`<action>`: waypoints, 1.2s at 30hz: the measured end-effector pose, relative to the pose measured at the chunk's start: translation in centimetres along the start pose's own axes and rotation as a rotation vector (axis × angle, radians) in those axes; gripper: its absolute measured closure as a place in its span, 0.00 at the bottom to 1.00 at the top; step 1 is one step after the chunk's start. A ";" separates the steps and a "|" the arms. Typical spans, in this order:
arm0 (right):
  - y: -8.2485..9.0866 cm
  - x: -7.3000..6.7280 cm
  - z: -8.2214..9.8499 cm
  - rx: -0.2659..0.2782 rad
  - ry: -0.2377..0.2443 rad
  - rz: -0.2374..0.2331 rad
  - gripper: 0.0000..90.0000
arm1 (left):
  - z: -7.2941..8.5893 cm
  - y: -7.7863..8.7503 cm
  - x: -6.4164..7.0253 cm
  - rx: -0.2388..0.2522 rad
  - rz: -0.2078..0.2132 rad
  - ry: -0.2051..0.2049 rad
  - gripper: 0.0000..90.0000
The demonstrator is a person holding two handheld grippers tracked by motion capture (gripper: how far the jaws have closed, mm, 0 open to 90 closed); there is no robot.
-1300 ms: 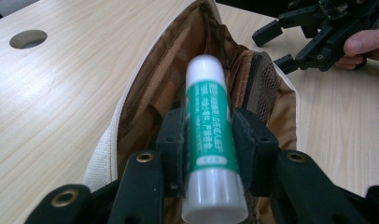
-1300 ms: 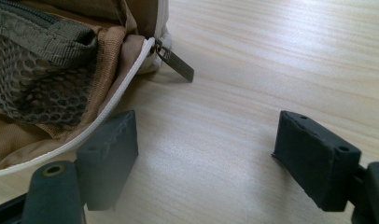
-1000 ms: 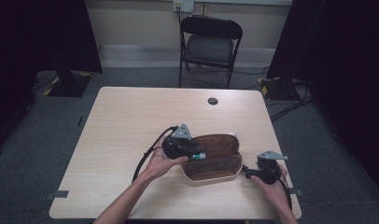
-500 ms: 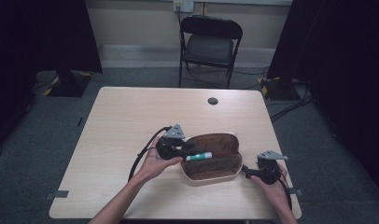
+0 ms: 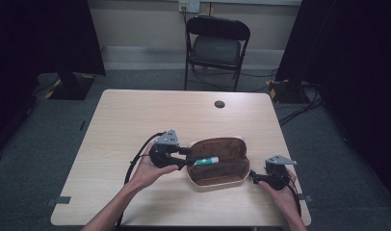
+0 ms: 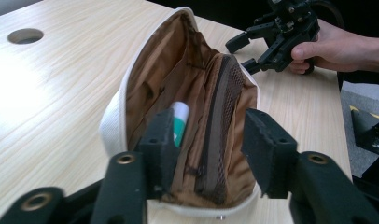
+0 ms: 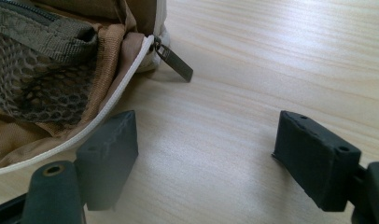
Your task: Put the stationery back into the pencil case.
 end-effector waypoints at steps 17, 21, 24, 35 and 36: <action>0.0 0.0 0.0 0.000 -0.001 0.001 0.23 | 4.2 5.4 -1.6 -0.025 -0.148 0.041 0.26; 0.0 0.0 0.0 -0.001 -0.002 0.003 0.23 | 5.0 6.7 -2.4 -0.016 -0.181 0.065 0.22; 0.0 0.0 0.0 -0.001 -0.002 0.004 0.23 | 5.9 7.7 -3.0 0.004 -0.194 0.086 0.19; -0.1 -0.1 -0.1 -0.003 -0.005 0.002 0.22 | 10.0 11.1 -5.1 -0.013 -0.294 0.137 0.18; -0.1 -0.1 -0.1 -0.003 -0.005 0.002 0.22 | 10.6 11.4 -5.5 -0.014 -0.301 0.159 0.18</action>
Point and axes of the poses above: each handheld gripper's, and its own axes: y roughly backward along the jaws, z roughly out of its underside, x roughly to its right, the point moved 5 cm from there along -y, roughly forward along the jaws, and after that the axes turned 7 degrees about y, right-handed, at the moved point
